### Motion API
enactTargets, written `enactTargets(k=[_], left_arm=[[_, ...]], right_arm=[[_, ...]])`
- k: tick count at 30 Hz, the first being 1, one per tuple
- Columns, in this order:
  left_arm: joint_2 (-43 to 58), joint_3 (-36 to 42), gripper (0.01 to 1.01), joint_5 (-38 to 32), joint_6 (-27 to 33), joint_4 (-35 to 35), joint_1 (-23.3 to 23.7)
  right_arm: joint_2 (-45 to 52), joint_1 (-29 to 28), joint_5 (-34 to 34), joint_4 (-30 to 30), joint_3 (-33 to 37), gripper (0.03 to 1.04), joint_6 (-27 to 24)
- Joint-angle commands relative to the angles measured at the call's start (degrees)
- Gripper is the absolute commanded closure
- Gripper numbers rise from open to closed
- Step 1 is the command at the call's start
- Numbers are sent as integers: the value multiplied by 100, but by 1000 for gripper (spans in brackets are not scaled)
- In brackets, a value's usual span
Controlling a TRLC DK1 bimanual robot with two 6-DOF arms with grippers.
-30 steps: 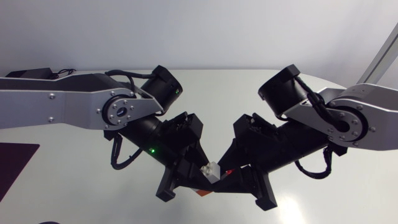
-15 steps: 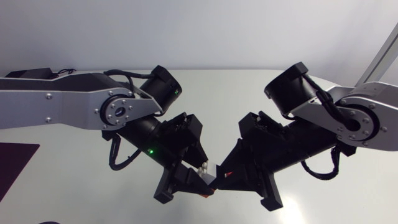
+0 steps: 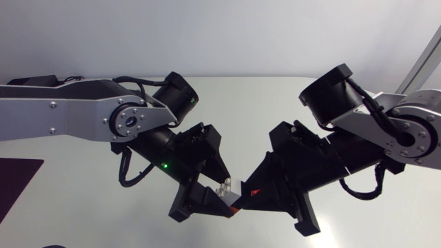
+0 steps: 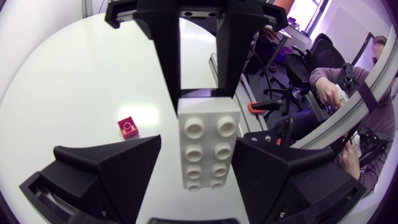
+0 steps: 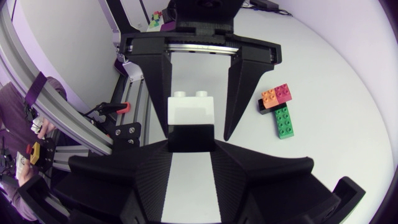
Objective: Disassemble duplo
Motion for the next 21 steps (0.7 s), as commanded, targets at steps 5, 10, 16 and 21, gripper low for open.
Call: enactTargets(k=[5,10,16,21], left_arm=[[-11,-206,511,-23,245,-46,106],[16,-206,784,-14,157,104,79],[-55,-215,795,-14,113,183,0],[-99,-241,797,-23,131,183,-26]], right_arm=[[-187,-90,-19,-65,-21,803,66],[-204,-63,-19,-21,-135,800,92],[-204,-63,-19,-30,-109,600,171],[-239,-81,-19,-65,-47,61,180]])
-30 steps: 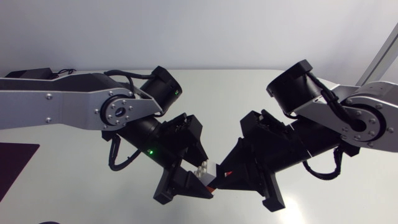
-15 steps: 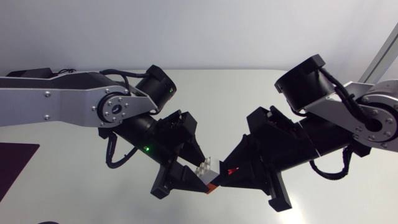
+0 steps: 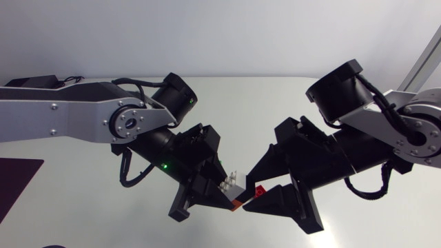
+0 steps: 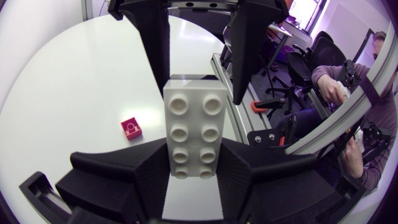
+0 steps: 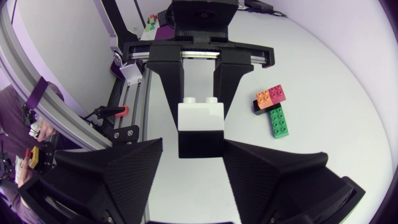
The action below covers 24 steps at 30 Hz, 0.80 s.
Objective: Disassemble duplo
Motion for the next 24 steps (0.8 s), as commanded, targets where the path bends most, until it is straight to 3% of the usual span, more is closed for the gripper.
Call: enactTargets(k=[1,4,9,18,24], left_arm=[[-99,-178,797,-19,37,28,-39],[-107,-204,797,-19,45,28,-30],[-178,-239,797,-19,45,28,-48],[-345,-239,797,-19,2,10,-109],[-424,-283,797,-19,-7,-8,-118]], right_arm=[[-80,20,-36,-41,-38,61,66],[-27,29,-36,-15,-38,72,84],[34,73,-27,29,-82,195,93],[70,169,17,266,-232,751,198],[-10,301,184,275,-355,777,84]])
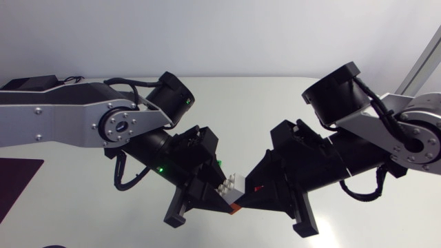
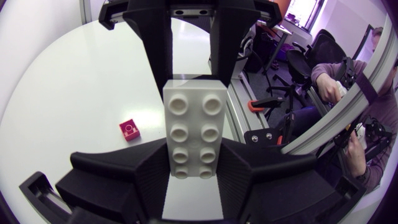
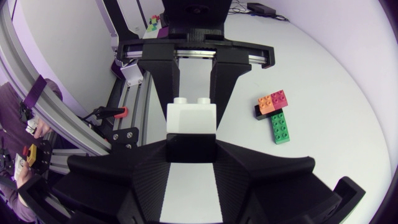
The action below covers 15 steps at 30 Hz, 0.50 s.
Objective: Disassemble duplo
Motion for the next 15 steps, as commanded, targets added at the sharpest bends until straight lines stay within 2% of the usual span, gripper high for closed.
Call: enactTargets(k=[1,5,11,13,15], left_arm=[[-179,-126,797,42,-3,-16,-31],[-293,-90,797,42,32,-201,-31],[-311,68,797,113,463,-825,-4],[-337,103,795,113,454,-825,66],[-337,129,795,95,454,-807,101]], right_arm=[[-16,107,120,-22,-278,780,-47],[-104,142,243,-66,-428,785,-232],[-297,36,560,-189,-560,787,-531],[-236,-263,656,-57,-586,787,-584],[-16,-403,1043,373,-683,787,-513]])
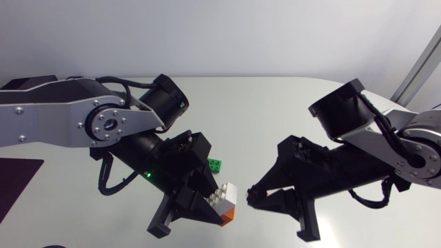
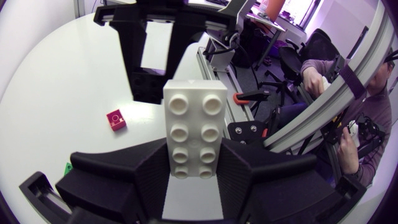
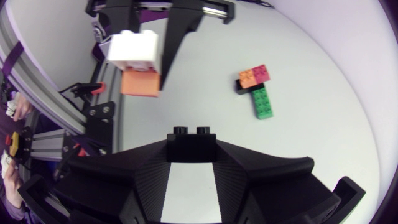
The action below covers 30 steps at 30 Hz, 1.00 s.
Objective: Disassemble duplo
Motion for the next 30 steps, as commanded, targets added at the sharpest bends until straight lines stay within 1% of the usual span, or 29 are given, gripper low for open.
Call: enactTargets(k=[1,3,4,5,7,11,13,16,18,19,20,22,25,26,28,30], left_arm=[[-114,138,795,47,163,-9,86],[-158,15,793,-102,-118,386,60],[-176,-47,793,-155,-241,553,42],[-185,-91,793,-208,-329,676,16],[-237,-178,792,-269,-399,790,-20],[-378,-416,792,-498,-733,1344,-125],[-404,-460,787,-515,-891,1529,-125],[-378,-433,785,-498,-1041,1643,-90],[-360,-433,785,-471,-1085,1643,-46],[-352,-442,785,-471,-1085,1643,-46],[-352,-442,785,-463,-1085,1643,-37],[-360,-469,784,-454,-1067,1643,-55],[-360,-477,784,-436,-1058,1669,-72],[-369,-477,784,-419,-1058,1678,-64],[-413,-512,784,-410,-1111,1828,-37],[-448,-548,782,-419,-1181,2012,-20]], right_arm=[[343,-147,424,475,-263,787,-76],[835,-279,784,1064,-290,785,82],[1064,-341,846,1196,-263,784,100],[1345,-394,1021,1451,-228,782,179],[1741,-402,1153,1785,-158,780,293],[2532,-394,1496,2145,62,779,416],[2830,-376,1593,2180,185,779,469],[3173,-306,1847,2312,264,775,504],[3305,-297,1874,2321,317,770,574],[3375,-297,1874,2295,370,748,627],[3419,-323,1865,2251,396,680,636],[3393,-385,1751,2119,431,490,654],[3208,-464,1522,1820,519,143,733],[3112,-508,1461,1776,528,93,785],[2918,-684,1048,1548,633,82,935],[2813,-921,687,1117,835,82,1075]])
